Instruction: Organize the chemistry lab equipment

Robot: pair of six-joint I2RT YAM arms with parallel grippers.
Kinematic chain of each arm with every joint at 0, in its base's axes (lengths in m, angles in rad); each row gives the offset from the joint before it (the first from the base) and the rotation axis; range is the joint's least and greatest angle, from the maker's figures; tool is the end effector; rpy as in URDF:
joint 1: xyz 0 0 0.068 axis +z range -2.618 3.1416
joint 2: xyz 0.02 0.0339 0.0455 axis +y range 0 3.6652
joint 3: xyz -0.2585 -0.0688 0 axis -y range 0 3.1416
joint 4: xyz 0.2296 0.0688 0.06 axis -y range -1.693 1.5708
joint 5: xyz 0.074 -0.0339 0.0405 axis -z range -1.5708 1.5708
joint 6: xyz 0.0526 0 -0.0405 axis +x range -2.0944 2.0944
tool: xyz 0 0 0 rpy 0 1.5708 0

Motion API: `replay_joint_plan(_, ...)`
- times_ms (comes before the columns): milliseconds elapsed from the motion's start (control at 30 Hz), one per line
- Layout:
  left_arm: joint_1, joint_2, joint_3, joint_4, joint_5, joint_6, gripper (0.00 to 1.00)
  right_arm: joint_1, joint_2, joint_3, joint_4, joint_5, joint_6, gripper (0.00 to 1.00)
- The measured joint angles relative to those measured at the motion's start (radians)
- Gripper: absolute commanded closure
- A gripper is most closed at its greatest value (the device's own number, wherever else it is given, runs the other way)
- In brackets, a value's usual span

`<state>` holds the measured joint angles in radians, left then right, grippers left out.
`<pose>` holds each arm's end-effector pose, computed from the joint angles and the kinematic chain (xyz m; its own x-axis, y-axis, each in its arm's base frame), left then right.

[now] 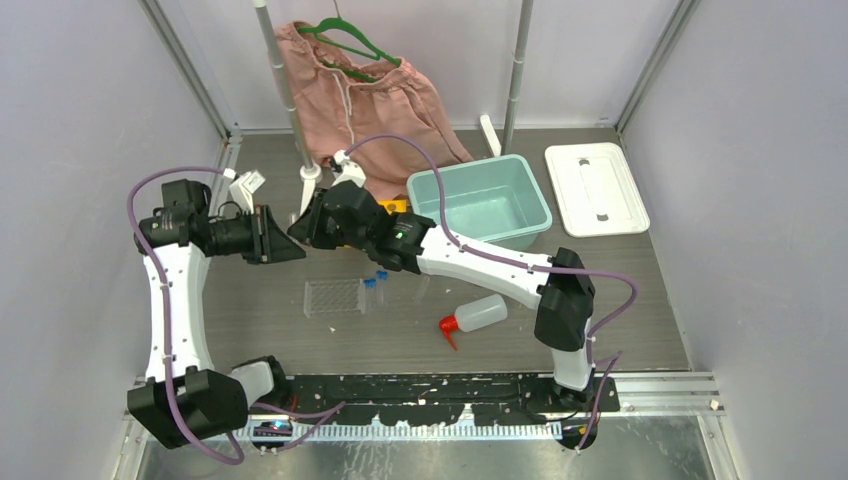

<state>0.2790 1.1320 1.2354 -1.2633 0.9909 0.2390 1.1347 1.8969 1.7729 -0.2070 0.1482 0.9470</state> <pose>0.1788 0.0055 0.3366 -0.8159 -0.0988 -0.5696 0.3741 0.6609 -0.6505 0.2002 0.4112 0.3486 -0.7599 0.2698 -0.5914 -0.3778 0.5571 0.7396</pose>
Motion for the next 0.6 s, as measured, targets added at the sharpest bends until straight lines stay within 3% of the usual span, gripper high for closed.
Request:
replay_joint_plan(67, 0.005, 0.000, -0.006, 0.003, -0.010, -0.003, 0.91, -0.001, 0.000, -0.002, 0.003, 0.000, 0.000, 0.61)
replay_joint_plan(200, 0.006, -0.001, -0.010, 0.005, -0.011, 0.011, 0.94, -0.002, 0.000, 0.004, -0.026, -0.003, 0.003, 0.47)
replay_joint_plan(400, 0.006, -0.008, -0.010, -0.022, 0.009, 0.112, 0.95, -0.034, 0.038, 0.148, -0.178, -0.064, -0.011, 0.46)
replay_joint_plan(600, 0.006, -0.072, -0.018, -0.054, 0.015, 0.211, 0.97, -0.060, 0.051, 0.211, -0.248, -0.167, -0.032, 0.54)
